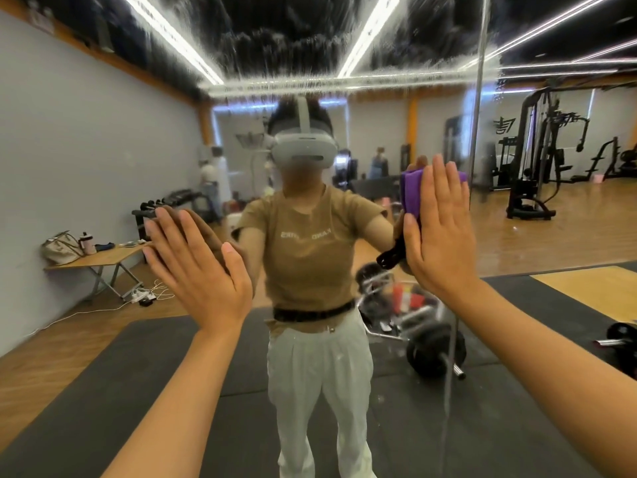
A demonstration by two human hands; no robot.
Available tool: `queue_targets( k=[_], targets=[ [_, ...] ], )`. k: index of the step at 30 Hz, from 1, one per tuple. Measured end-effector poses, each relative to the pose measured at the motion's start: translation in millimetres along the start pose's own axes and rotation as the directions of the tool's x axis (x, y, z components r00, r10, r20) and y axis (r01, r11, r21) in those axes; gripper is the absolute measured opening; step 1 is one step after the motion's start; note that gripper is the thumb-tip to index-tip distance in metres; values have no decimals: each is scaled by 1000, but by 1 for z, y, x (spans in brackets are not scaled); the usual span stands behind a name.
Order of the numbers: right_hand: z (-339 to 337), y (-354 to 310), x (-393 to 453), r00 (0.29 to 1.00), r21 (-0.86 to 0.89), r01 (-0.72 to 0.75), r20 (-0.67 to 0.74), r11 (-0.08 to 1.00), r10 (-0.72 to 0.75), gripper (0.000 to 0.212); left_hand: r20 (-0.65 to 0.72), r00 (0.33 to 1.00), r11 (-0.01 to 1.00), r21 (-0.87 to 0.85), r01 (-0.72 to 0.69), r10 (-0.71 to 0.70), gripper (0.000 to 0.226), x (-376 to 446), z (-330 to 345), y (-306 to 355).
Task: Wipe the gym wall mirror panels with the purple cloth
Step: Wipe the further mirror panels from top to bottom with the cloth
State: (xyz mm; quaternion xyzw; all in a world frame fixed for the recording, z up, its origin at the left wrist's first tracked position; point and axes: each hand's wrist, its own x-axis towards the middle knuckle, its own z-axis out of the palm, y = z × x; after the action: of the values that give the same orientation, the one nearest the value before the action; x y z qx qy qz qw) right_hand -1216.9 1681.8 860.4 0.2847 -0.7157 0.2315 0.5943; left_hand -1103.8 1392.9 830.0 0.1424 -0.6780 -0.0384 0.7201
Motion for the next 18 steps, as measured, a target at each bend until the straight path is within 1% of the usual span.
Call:
queue_targets(
  k=[2,4,6,9,11,13,15,17,18],
  targets=[
    [5,-3,-18,1000,11,16,-23,1000,-16,60,-2,1000,1000,-2,1,-1,61,0,0,-1],
    [11,-3,-54,996,16,89,-22,996,-89,59,-9,1000,1000,-10,0,0,60,0,0,0],
    [16,2,-106,982,-4,182,50,983,-182,58,-19,1000,1000,-17,-7,7,60,0,1,1],
    [19,15,-195,919,-83,357,209,930,-334,58,-19,1000,1000,-17,-8,7,60,-1,1,1],
    [20,23,-233,895,-124,399,268,908,-357,57,-18,1000,1000,-16,-8,7,61,-1,1,1],
    [19,27,-241,896,-135,386,290,913,-336,56,-20,1000,1000,-17,-11,10,61,0,1,1],
    [17,29,-237,886,-136,401,311,906,-345,56,-18,1000,1000,-26,-10,9,61,0,1,1],
    [16,29,-226,882,-113,411,301,905,-363,57,-20,1000,1000,-27,-9,8,61,-1,1,1],
    [15,27,-214,893,-96,394,275,914,-356,57,-20,1000,1000,-26,-9,8,61,-1,1,1]
  ],
)
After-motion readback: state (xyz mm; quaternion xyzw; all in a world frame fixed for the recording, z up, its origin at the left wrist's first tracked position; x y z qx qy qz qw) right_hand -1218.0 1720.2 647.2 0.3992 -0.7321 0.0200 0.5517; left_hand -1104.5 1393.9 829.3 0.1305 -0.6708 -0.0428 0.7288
